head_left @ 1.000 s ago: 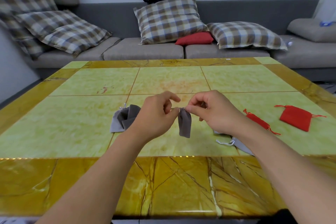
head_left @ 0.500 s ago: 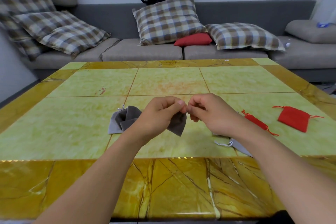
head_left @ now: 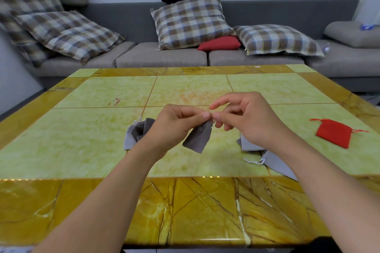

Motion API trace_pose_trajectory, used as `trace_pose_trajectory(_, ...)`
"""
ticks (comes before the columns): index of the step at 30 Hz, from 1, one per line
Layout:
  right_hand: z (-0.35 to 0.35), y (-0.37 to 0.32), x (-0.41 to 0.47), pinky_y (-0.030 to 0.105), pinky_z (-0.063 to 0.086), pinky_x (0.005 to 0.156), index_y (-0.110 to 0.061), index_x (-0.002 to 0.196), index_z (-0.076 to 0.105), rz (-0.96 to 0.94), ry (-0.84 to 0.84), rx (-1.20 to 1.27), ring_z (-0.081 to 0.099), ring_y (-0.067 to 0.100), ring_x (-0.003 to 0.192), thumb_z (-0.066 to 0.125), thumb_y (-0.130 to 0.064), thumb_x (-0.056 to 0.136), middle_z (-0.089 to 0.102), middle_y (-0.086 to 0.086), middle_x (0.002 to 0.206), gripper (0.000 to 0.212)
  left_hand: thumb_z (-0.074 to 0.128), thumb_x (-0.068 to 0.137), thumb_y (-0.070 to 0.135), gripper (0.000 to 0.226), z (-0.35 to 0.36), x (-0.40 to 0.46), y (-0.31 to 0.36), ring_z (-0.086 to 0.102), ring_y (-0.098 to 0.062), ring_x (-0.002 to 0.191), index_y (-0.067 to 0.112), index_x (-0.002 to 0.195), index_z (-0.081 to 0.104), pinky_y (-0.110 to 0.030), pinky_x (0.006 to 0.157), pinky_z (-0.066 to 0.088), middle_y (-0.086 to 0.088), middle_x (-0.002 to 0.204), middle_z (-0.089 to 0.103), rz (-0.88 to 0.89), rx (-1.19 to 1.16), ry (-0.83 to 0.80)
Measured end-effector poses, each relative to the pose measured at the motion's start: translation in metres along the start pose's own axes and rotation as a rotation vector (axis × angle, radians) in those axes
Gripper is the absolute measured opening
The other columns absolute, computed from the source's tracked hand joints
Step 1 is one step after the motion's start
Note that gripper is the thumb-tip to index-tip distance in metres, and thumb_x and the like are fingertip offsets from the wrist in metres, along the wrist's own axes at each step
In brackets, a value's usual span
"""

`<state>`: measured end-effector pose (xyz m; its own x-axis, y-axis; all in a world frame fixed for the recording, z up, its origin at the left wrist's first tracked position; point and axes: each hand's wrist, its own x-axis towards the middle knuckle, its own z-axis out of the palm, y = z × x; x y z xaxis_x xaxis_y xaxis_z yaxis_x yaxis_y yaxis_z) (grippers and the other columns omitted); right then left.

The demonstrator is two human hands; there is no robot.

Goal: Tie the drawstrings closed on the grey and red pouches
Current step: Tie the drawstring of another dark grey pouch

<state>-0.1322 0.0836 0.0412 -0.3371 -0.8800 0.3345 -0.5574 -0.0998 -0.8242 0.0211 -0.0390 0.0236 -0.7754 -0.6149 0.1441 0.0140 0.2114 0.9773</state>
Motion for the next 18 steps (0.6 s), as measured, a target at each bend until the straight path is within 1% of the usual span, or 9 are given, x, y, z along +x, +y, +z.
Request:
trace_pose_trajectory(2, 0.0025, 0.0011, -0.0018, 0.030, 0.057, 0.062, -0.024, 0.101, 0.076, -0.051, -0.037, -0.099, 0.064, 0.013, 0.054, 0.073, -0.014, 0.088, 0.073, -0.001, 0.065, 0.017, 0.067, 0.092, 0.018, 0.017, -0.0016, -0.0019, 0.0004, 0.067, -0.014, 0.085, 0.007, 0.095, 0.079, -0.021, 0.078, 0.051, -0.011, 0.092, 0.077, 0.032, 0.095, -0.042)
trace_pose_trajectory(4, 0.0024, 0.0021, -0.0026, 0.026, 0.056, 0.059, -0.025, 0.099, 0.077, -0.090, -0.027, -0.167, 0.064, 0.012, 0.053, 0.074, -0.013, 0.086, 0.073, -0.002, 0.063, 0.018, 0.063, 0.095, 0.019, 0.019, -0.0038, -0.0023, 0.0006, 0.068, -0.020, 0.088, 0.008, 0.097, 0.078, -0.023, 0.078, 0.051, -0.011, 0.092, 0.077, 0.067, 0.188, -0.078)
trace_pose_trajectory(5, 0.0018, 0.0023, -0.0027, 0.024, 0.055, 0.057, -0.025, 0.097, 0.078, -0.101, -0.017, -0.194, 0.064, 0.011, 0.052, 0.075, -0.013, 0.086, 0.072, -0.002, 0.062, 0.017, 0.061, 0.097, 0.019, 0.020, -0.0045, -0.0025, 0.0004, 0.069, -0.023, 0.091, 0.009, 0.098, 0.078, -0.027, 0.079, 0.052, -0.010, 0.093, 0.076, 0.079, 0.227, -0.095)
trace_pose_trajectory(7, 0.0020, 0.0020, -0.0015, 0.020, 0.051, 0.054, -0.023, 0.093, 0.079, -0.119, -0.013, -0.250, 0.063, 0.006, 0.051, 0.075, -0.013, 0.085, 0.071, -0.004, 0.061, 0.013, 0.058, 0.099, 0.019, 0.021, -0.0069, -0.0032, -0.0008, 0.068, -0.031, 0.096, 0.012, 0.100, 0.077, -0.044, 0.084, 0.053, -0.008, 0.095, 0.076, 0.087, 0.277, -0.124)
trace_pose_trajectory(9, 0.0036, 0.0018, -0.0001, 0.022, 0.052, 0.055, -0.021, 0.090, 0.079, -0.134, -0.026, -0.304, 0.063, 0.004, 0.053, 0.075, -0.015, 0.085, 0.070, -0.006, 0.061, 0.010, 0.058, 0.099, 0.019, 0.021, -0.0080, -0.0039, -0.0016, 0.068, -0.034, 0.097, 0.012, 0.101, 0.077, -0.052, 0.089, 0.050, -0.007, 0.095, 0.077, 0.089, 0.292, -0.139)
trace_pose_trajectory(12, 0.0079, 0.0007, -0.0003, 0.030, 0.054, 0.060, -0.020, 0.089, 0.079, -0.159, -0.040, -0.367, 0.064, 0.006, 0.057, 0.073, -0.015, 0.086, 0.069, -0.007, 0.061, 0.008, 0.060, 0.098, 0.018, 0.020, -0.0077, -0.0049, -0.0020, 0.070, -0.028, 0.094, 0.010, 0.100, 0.078, -0.043, 0.087, 0.053, -0.006, 0.093, 0.077, 0.076, 0.293, -0.117)
trace_pose_trajectory(15, 0.0094, -0.0004, -0.0006, 0.031, 0.055, 0.060, -0.019, 0.087, 0.077, -0.151, -0.017, -0.314, 0.064, 0.007, 0.056, 0.071, -0.013, 0.087, 0.070, -0.005, 0.060, 0.009, 0.063, 0.095, 0.016, 0.017, -0.0068, -0.0055, -0.0011, 0.069, -0.013, 0.082, 0.008, 0.096, 0.078, -0.023, 0.076, 0.053, -0.006, 0.089, 0.077, 0.043, 0.223, -0.078)
trace_pose_trajectory(16, 0.0087, -0.0006, -0.0003, 0.030, 0.056, 0.059, -0.019, 0.086, 0.076, -0.132, -0.011, -0.266, 0.064, 0.007, 0.054, 0.071, -0.012, 0.087, 0.070, -0.004, 0.060, 0.009, 0.065, 0.094, 0.017, 0.016, -0.0059, -0.0055, -0.0007, 0.069, -0.011, 0.082, 0.007, 0.095, 0.078, -0.021, 0.077, 0.053, -0.007, 0.089, 0.077, 0.019, 0.162, -0.067)
trace_pose_trajectory(18, 0.0058, -0.0012, 0.0005, 0.030, 0.056, 0.058, -0.016, 0.086, 0.073, -0.086, -0.024, -0.146, 0.063, 0.012, 0.052, 0.069, -0.009, 0.089, 0.070, 0.001, 0.060, 0.009, 0.068, 0.090, 0.018, 0.016, -0.0040, -0.0043, -0.0007, 0.069, -0.017, 0.084, 0.005, 0.092, 0.078, -0.027, 0.083, 0.055, -0.010, 0.089, 0.077, -0.027, 0.031, -0.046)
